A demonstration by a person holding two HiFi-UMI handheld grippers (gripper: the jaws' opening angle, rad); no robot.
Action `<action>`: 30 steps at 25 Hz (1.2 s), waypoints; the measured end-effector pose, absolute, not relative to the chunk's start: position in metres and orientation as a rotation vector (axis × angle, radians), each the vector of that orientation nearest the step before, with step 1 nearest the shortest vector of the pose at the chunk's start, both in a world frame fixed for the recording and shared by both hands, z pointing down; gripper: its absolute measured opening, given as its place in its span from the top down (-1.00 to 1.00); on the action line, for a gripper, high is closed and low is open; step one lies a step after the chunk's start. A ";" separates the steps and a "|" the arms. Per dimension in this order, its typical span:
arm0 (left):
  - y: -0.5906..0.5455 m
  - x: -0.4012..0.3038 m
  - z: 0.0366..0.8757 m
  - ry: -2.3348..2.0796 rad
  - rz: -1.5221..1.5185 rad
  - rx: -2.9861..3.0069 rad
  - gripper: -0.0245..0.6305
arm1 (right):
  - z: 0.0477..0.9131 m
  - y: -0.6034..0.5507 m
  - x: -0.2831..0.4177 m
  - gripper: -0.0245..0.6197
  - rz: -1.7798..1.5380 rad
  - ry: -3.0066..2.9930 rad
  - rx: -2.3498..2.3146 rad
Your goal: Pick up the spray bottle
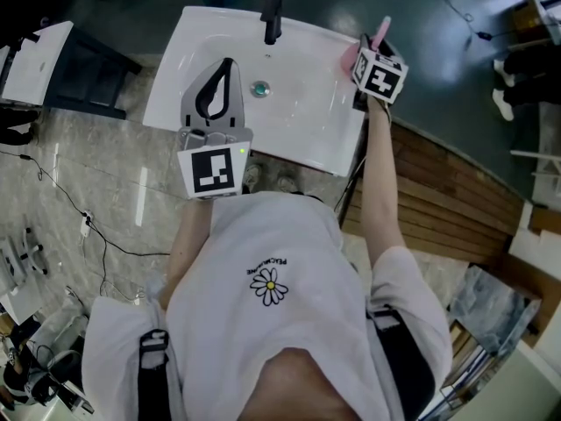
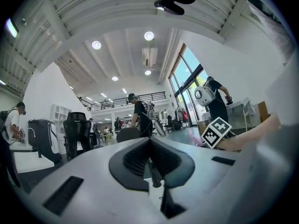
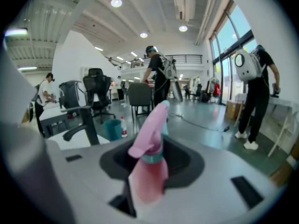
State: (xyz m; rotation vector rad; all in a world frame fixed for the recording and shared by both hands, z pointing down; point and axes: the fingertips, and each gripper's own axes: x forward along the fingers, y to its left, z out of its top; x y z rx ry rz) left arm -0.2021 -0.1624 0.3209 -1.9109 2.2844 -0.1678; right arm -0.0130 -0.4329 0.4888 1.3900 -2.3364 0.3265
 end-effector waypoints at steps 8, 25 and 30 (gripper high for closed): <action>-0.162 -0.207 0.320 2.296 -0.151 -1.901 0.86 | 0.488 -0.431 -0.012 0.44 0.340 -2.339 1.395; -0.159 -0.204 0.321 2.282 -0.106 -1.934 0.86 | 0.457 -0.413 -0.009 0.44 0.377 -2.425 1.432; -0.156 -0.203 0.323 2.271 -0.111 -1.934 0.86 | 0.433 -0.390 -0.011 0.44 0.376 -2.490 1.436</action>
